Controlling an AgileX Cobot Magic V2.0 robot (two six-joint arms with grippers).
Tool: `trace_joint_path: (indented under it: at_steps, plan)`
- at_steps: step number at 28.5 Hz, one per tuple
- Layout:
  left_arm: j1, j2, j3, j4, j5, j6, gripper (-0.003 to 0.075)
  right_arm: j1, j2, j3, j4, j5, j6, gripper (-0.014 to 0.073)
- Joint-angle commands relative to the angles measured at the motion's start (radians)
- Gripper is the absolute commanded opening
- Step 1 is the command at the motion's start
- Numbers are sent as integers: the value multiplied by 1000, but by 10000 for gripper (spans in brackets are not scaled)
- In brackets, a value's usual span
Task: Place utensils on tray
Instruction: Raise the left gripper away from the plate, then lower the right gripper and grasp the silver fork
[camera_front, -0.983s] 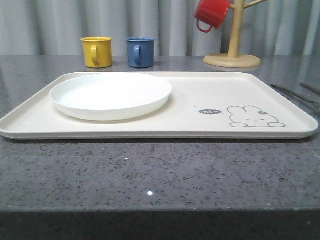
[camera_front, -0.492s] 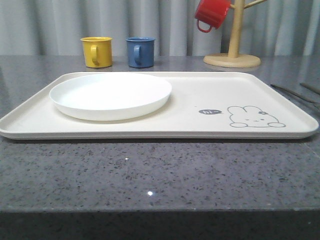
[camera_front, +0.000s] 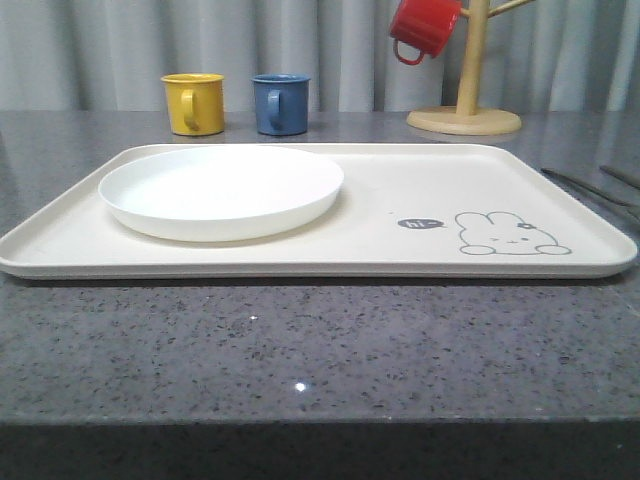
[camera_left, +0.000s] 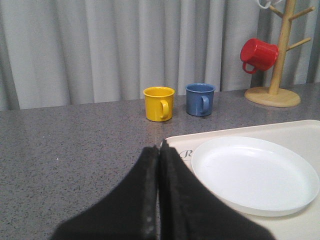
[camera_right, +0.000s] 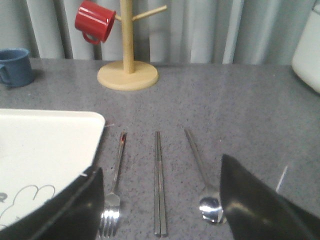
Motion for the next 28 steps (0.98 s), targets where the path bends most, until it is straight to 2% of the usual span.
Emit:
trace_joint_path:
  at_steps: [1, 3, 9, 17, 23, 28]
  plan:
    - [0, 9, -26, -9, -85, -10, -18, -4, 90, -60, -1, -34, -9, 393]
    - [0, 9, -26, -9, -85, -10, -18, -4, 173, -102, -1, -9, -9, 347]
    - [0, 9, -26, -9, -85, -10, -18, 14, 496, -317, 0, 176, -9, 349]
    - [0, 9, -26, -9, -85, -10, -18, 121, 947, -643, 0, 423, -9, 349]
    - [0, 9, -26, -9, -85, -10, -18, 121, 1154, -778, 21, 479, -9, 348]
    - [0, 9, -26, -9, -85, -10, -18, 121, 1215, -799, 35, 463, -9, 348]
